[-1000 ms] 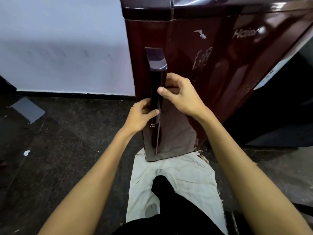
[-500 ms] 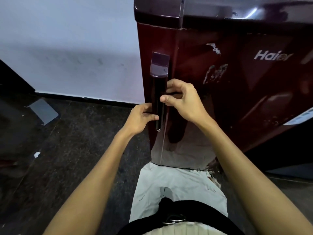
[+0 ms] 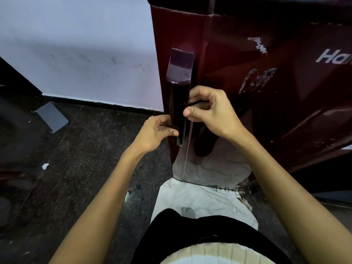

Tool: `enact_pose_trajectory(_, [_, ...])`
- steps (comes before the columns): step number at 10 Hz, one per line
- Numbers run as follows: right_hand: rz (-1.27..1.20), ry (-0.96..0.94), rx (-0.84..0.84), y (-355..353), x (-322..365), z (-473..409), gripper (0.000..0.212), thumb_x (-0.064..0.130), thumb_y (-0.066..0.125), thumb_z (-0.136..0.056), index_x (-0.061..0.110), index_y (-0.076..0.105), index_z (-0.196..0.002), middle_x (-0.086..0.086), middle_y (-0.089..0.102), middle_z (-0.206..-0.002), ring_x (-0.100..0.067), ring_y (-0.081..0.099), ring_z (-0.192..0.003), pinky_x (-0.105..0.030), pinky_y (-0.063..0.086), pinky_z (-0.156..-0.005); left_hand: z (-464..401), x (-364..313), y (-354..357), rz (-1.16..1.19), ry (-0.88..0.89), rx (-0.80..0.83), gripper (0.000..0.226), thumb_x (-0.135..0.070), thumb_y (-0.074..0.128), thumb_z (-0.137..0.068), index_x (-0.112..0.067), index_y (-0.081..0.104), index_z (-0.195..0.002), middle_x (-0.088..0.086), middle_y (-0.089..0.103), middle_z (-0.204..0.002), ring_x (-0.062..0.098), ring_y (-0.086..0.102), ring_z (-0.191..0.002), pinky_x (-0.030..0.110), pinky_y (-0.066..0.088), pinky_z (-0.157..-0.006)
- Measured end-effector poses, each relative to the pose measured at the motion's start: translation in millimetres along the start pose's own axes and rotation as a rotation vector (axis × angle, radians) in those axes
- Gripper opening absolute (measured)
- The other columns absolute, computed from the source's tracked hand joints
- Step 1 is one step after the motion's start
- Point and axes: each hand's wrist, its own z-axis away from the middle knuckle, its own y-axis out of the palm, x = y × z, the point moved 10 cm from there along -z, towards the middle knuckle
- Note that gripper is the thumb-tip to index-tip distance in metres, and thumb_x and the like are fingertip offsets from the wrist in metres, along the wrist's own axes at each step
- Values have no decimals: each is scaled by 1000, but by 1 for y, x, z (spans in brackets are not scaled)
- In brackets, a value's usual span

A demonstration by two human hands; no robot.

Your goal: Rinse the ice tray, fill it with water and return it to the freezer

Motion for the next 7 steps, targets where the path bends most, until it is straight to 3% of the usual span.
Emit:
enact_pose_trajectory(1, [2, -2, -29, 0, 0, 2, 23, 7, 73, -79, 27, 63, -85, 7, 67, -85, -20, 67, -76, -31, 60, -69, 0, 2, 0, 15, 11, -14, 29, 2, 66, -80, -19, 65, -101, 6, 70, -101, 16, 68, -96, 28, 52, -90])
enact_pose_trajectory(3, [-42, 7, -150, 0, -4, 13, 16, 9, 71, -83, 23, 64, -87, 10, 66, -84, -2, 65, -73, -20, 55, -67, 3, 9, -1, 69, 30, -75, 28, -2, 67, -81, -18, 65, -103, -3, 70, -101, 13, 68, -97, 30, 51, -93])
enact_pose_trajectory(4, [-74, 12, -223, 0, -5, 22, 16, 6, 68, -84, 16, 67, -97, 10, 68, -90, -3, 68, -83, -21, 55, -74, 10, 13, 1, 100, 32, -132, 29, -3, 65, -84, -8, 62, -112, 2, 69, -106, 15, 66, -100, 32, 50, -93])
enact_pose_trajectory(6, [-110, 100, -360, 8, -30, 62, 28, 5, 63, -89, 14, 62, -116, 7, 66, -105, -7, 67, -98, -22, 54, -82, 50, 25, 0, -119, 9, -225, 45, -23, 60, -91, -9, 50, -133, 5, 55, -133, 11, 56, -115, 27, 49, -95])
enact_pose_trajectory(7, [-76, 166, -403, 19, -48, 91, 28, 7, 63, -89, 7, 63, -118, 2, 66, -109, -13, 66, -103, -22, 54, -84, 72, 37, 1, -131, -25, -215, 44, -20, 60, -91, -10, 50, -132, 5, 54, -133, 3, 52, -111, 18, 48, -90])
